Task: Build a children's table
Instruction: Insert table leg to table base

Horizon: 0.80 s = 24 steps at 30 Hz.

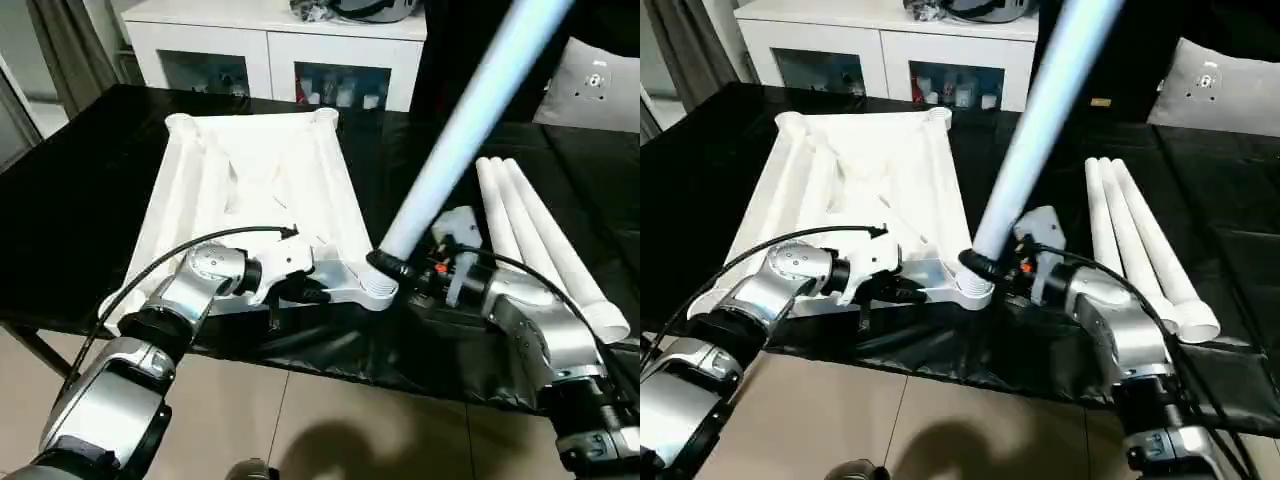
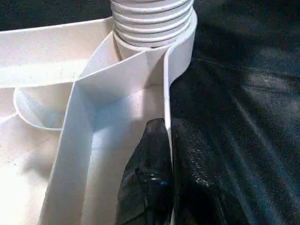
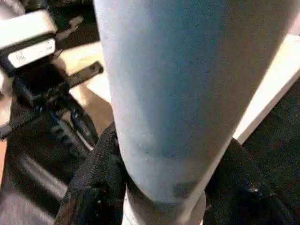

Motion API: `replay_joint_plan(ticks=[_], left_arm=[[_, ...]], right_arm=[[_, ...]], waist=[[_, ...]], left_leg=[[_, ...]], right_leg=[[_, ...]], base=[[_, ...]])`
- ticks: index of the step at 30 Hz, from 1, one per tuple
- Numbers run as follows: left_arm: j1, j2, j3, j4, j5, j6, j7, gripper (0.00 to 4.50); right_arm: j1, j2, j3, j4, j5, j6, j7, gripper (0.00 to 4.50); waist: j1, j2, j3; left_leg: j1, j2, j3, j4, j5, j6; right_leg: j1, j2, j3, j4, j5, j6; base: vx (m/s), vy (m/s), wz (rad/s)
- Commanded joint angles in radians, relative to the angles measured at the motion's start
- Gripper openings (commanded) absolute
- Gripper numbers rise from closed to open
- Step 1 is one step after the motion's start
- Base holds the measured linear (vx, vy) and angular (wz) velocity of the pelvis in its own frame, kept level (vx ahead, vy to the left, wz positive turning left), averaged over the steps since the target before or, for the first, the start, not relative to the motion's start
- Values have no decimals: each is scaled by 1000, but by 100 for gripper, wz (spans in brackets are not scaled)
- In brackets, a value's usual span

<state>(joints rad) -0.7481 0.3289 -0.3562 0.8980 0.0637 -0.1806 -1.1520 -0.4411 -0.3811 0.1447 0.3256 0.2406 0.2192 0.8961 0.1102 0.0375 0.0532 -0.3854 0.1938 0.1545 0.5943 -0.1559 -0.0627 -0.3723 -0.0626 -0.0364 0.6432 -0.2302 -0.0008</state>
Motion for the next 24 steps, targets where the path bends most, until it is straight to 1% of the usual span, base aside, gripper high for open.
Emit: replay_joint_plan(ticks=[1, 2, 4, 5, 6, 7, 9, 11, 14, 15, 16, 20, 21, 22, 23, 24], left_arm=[[-24, 13, 1, -10, 8, -23, -16, 0], [-27, 14, 0, -10, 9, -24, -21, 0], [-40, 16, -1, 0, 10, -27, -31, 0], [-45, 16, 0, 5, 10, -28, -34, 0], [-51, 17, 0, 11, 10, -30, -40, 0], [-57, 18, -2, 16, 12, -33, -48, 0], [-69, 17, -2, 31, 20, -38, -53, 0], [-77, 16, -1, 40, 26, -40, -52, 0], [-82, 17, 2, 41, 27, -38, -52, 0], [-82, 17, 4, 41, 26, -36, -53, 0], [-82, 15, 10, 41, 20, -30, -54, 0], [-58, 11, 30, 21, 1, 4, -44, 0], [-55, 11, 32, 17, 0, 12, -41, 0], [-42, 9, 40, -3, -4, 50, -20, 0], [-30, 5, 44, -21, -8, 70, -7, 0], [-12, -1, 51, -52, -16, 111, 8, 0]], right_arm=[[40, -28, 62, 101, -86, 43, 12, 188], [35, -31, 68, 107, -89, 45, 21, 188], [20, -33, 77, 121, -86, 56, 45, 188], [14, -33, 80, 127, -86, 59, 52, 188], [8, -35, 87, 133, -86, 65, 65, 188], [1, -38, 95, 140, -89, 67, 79, 188], [-15, -37, 104, 158, -90, 72, 95, 188], [-25, -36, 109, 168, -89, 74, 104, 188], [-27, -34, 119, 167, -91, 80, 115, 188], [-27, -34, 121, 166, -92, 81, 118, 188], [-26, -31, 120, 162, -89, 88, 119, 188], [-15, 8, 94, 123, -49, 154, 78, 188], [-14, 11, 92, 119, -48, 159, 73, 188], [-7, 23, 84, 102, -40, 181, 46, 188], [-3, 33, 77, 91, -38, 200, 19, 188], [1, 48, 67, 79, -37, 224, -20, 188]], waist=[[-2, 5, -56], [-2, 4, -56], [-2, 3, -60], [-2, 4, -61], [-3, 8, -62], [-3, 7, -63], [-3, 7, -64], [-4, 7, -63], [-5, 5, -62], [-5, 5, -62], [-6, 3, -62], [-6, 3, -60], [-7, 3, -61], [-7, 2, -59], [-7, 3, -58], [-9, 7, -56]], left_leg=[[26, 34, -7, -83, -361, -33], [26, 34, -7, -84, -360, -33], [23, 35, -6, -83, -326, -25], [23, 34, -5, -82, -315, -23], [22, 33, -5, -80, -301, -19], [22, 33, -4, -79, -294, -16], [23, 34, -4, -79, -289, -13], [23, 34, -3, -79, -296, -13], [23, 34, -3, -80, -302, -14], [24, 35, -3, -81, -303, -14], [23, 35, -3, -81, -301, -13], [23, 35, -3, -84, -299, -11], [24, 35, -3, -84, -301, -12], [25, 37, -4, -86, -307, -16], [25, 38, -4, -88, -309, -18], [27, 38, -5, -90, -328, -23]], right_leg=[[25, -80, 40, -102, -239, -217], [25, -79, 41, -103, -238, -216], [29, -78, 41, -100, -180, -225], [30, -77, 40, -98, -159, -229], [30, -74, 39, -95, -123, -238], [32, -73, 38, -93, -98, -245], [33, -73, 37, -92, -78, -251], [33, -74, 37, -93, -85, -257], [34, -76, 38, -94, -106, -255], [33, -76, 38, -95, -110, -255], [33, -76, 38, -96, -112, -254], [31, -75, 38, -96, -120, -254], [31, -76, 38, -96, -126, -253], [30, -77, 39, -98, -140, -250], [30, -77, 39, -97, -146, -249], [27, -78, 39, -100, -176, -246]], base=[[0, 0, 0], [0, 0, 0], [0, 0, 0], [0, 0, 0], [0, 0, 0], [0, 0, 0], [0, 0, 0], [0, 0, 0], [0, 0, 0], [0, 0, 0], [0, 0, 0], [0, 0, 0], [0, 0, 0], [0, 0, 0], [0, 0, 0], [0, 0, 0]])
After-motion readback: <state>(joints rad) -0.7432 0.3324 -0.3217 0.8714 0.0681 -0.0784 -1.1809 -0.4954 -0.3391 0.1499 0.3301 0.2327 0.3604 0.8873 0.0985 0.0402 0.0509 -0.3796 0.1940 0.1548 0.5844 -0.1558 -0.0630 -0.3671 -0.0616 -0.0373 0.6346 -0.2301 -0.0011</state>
